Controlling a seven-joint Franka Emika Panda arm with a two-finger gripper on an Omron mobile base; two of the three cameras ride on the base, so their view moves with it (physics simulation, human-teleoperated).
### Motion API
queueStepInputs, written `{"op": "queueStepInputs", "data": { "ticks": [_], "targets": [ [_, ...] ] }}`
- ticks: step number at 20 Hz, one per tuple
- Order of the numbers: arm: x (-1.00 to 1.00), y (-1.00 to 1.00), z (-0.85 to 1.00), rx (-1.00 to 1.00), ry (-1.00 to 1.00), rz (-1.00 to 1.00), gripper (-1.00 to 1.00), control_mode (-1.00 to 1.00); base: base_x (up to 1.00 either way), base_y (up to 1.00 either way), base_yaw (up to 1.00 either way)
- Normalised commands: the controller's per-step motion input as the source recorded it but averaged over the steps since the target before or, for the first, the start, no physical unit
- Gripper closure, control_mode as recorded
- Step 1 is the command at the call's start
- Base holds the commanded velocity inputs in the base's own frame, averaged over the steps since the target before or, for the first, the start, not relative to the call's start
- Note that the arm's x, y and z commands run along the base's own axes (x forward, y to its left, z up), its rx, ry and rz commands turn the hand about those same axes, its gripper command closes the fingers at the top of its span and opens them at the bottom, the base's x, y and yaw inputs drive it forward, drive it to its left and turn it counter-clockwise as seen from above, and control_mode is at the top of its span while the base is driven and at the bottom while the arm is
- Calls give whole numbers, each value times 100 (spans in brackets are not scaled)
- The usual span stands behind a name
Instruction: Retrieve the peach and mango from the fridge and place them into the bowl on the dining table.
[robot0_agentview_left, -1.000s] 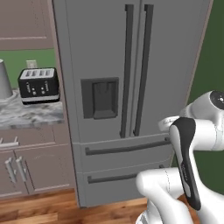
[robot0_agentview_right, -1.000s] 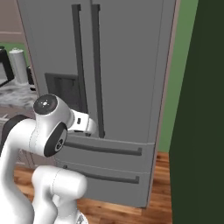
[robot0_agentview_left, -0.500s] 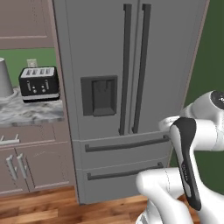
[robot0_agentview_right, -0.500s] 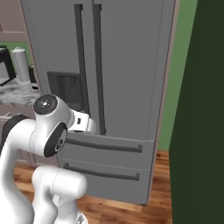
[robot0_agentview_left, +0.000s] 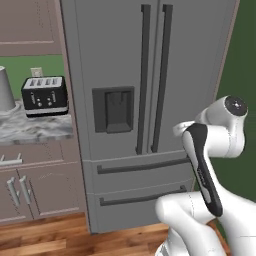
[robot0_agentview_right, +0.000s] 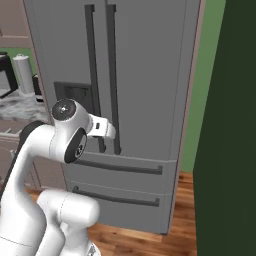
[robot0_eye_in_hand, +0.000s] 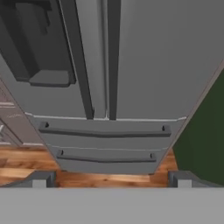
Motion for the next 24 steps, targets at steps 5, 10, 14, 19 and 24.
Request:
{"op": "queueStepInputs", "data": {
  "ticks": [5,10,14,19,24],
  "targets": [
    [21,0,19,0,-8,0,-100,-100,0,0,0],
    [1,-5,17,0,-4,0,-100,-100,0,0,0],
    [15,-19,19,2,0,0,-100,-100,0,0,0],
    [24,-5,21,1,-6,0,-100,-100,0,0,0],
    [31,0,28,0,-9,0,-100,-100,0,0,0]
  ]
}}
